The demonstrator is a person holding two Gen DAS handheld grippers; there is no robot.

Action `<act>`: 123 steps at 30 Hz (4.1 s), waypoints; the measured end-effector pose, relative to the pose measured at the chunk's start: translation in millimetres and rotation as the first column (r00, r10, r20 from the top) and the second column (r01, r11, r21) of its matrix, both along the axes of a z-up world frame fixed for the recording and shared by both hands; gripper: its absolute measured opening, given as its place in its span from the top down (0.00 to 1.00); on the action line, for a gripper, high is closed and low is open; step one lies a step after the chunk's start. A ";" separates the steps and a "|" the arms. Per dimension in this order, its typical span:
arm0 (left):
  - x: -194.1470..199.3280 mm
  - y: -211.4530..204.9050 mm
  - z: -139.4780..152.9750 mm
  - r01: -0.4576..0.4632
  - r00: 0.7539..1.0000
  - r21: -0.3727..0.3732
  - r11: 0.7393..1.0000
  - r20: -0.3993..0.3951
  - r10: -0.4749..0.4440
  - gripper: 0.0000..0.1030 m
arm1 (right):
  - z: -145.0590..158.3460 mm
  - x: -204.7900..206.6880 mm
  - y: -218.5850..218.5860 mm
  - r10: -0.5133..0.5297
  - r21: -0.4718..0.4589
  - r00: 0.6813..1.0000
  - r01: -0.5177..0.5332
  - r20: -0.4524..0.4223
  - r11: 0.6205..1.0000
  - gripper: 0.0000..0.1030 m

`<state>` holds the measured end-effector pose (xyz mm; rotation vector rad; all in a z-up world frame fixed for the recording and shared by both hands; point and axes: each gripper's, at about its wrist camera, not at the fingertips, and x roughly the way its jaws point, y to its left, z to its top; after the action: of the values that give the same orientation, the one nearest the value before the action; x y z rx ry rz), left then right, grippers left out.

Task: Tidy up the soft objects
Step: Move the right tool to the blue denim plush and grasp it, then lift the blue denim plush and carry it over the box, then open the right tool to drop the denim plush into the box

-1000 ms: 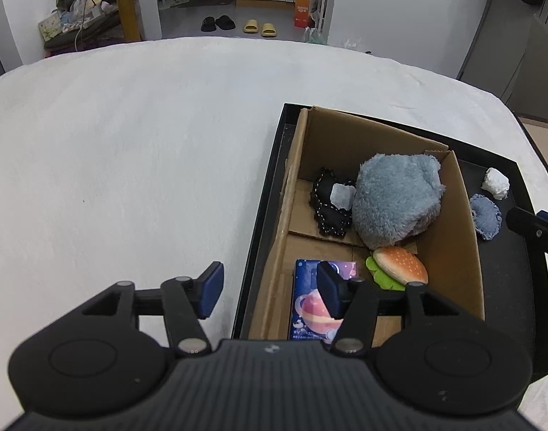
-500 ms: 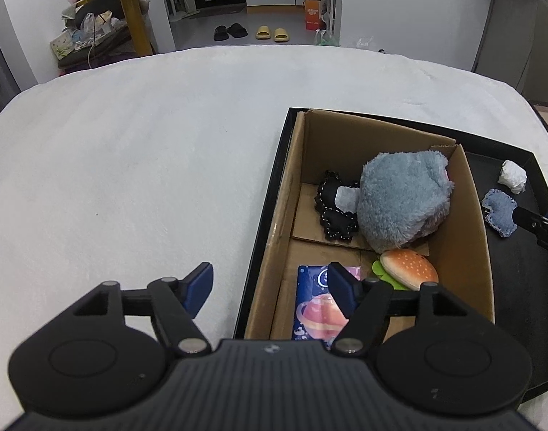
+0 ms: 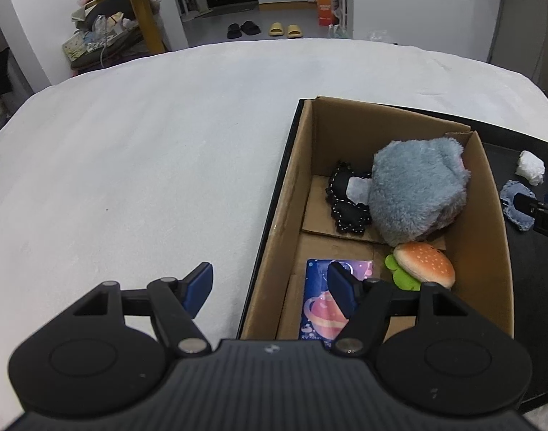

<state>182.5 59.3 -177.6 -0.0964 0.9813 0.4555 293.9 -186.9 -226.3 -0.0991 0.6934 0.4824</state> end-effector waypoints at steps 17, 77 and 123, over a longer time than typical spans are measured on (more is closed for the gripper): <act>6.3 -9.4 -6.1 -0.012 0.999 0.039 0.999 -0.031 0.013 0.33 | -15.9 6.9 6.8 -0.035 -0.104 0.999 0.033 -0.026 0.994 0.72; -22.2 43.5 -3.1 0.011 0.997 -0.254 0.967 0.083 0.011 0.72 | 87.9 -72.3 56.3 0.157 0.098 0.985 -0.164 0.074 0.982 0.80; -23.6 51.7 -15.8 0.060 0.998 -0.388 0.920 0.037 -0.049 0.81 | 78.8 -84.6 113.1 0.268 0.105 0.963 -0.265 -0.020 0.959 0.64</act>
<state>158.8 111.0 -193.4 -0.4323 1.0358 0.2014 209.3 -73.8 -147.5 -0.0897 0.6912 0.7791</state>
